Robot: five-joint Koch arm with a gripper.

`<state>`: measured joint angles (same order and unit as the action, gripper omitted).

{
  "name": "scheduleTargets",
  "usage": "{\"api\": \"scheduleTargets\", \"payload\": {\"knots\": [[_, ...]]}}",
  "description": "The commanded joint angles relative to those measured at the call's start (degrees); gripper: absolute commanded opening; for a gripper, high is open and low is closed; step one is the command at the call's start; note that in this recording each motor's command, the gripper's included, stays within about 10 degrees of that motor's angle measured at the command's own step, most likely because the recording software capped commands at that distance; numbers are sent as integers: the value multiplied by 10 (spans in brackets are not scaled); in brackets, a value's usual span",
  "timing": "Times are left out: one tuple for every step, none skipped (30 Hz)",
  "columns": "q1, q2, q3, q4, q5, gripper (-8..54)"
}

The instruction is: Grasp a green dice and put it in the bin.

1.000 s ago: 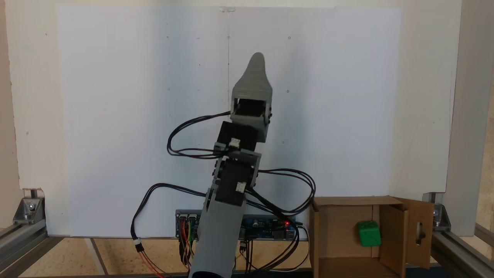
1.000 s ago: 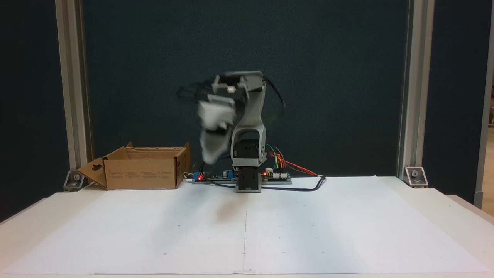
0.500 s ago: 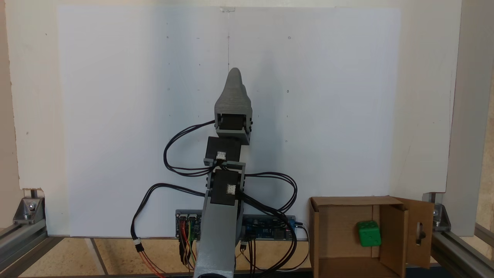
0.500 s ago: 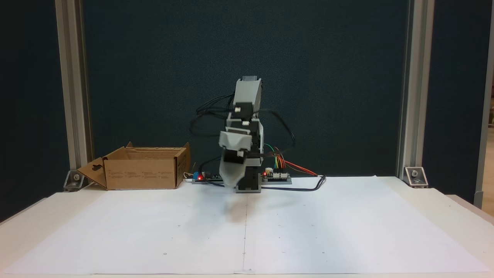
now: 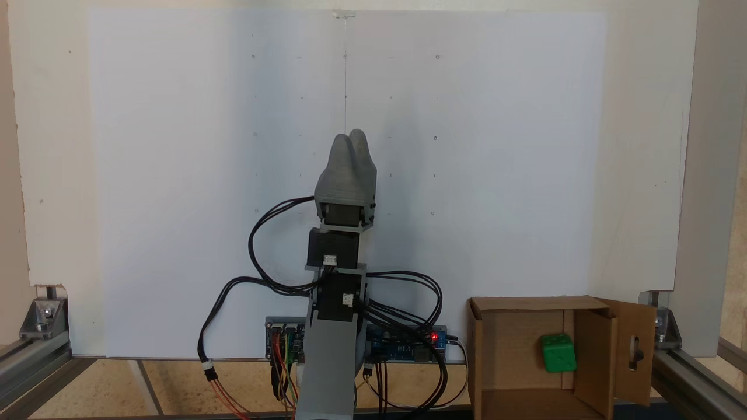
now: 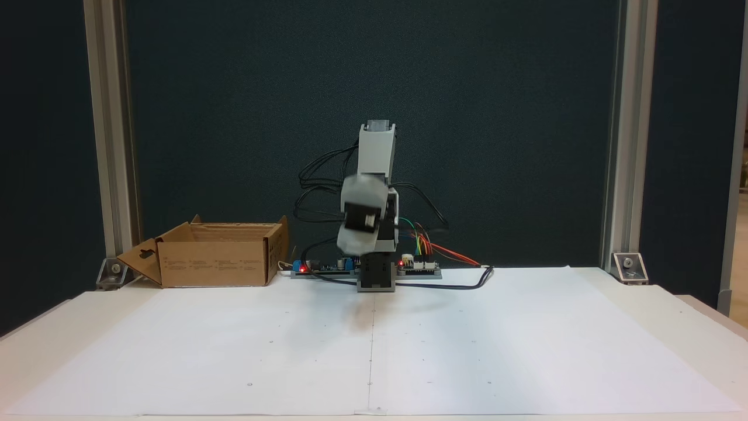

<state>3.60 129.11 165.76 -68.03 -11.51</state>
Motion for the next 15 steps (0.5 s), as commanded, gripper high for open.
{"api": "scheduleTargets", "payload": {"knots": [[0, 63, -3, -43, 23, 432], [0, 65, 1, -45, 23, 432], [0, 65, 6, -54, 23, 432], [0, 65, 11, -65, 22, 432], [0, 65, 14, -74, 22, 432], [0, 65, 19, -76, 22, 432], [0, 65, 26, -86, 23, 432], [0, 65, 33, -94, 22, 432], [0, 65, 39, -99, 22, 432], [0, 65, 47, -105, 22, 432], [0, 65, 53, -112, 22, 432], [0, 65, 60, -120, 22, 432], [0, 65, 67, -124, 22, 432], [0, 65, 73, -127, 22, 432], [0, 65, 80, -135, 22, 432]]}}
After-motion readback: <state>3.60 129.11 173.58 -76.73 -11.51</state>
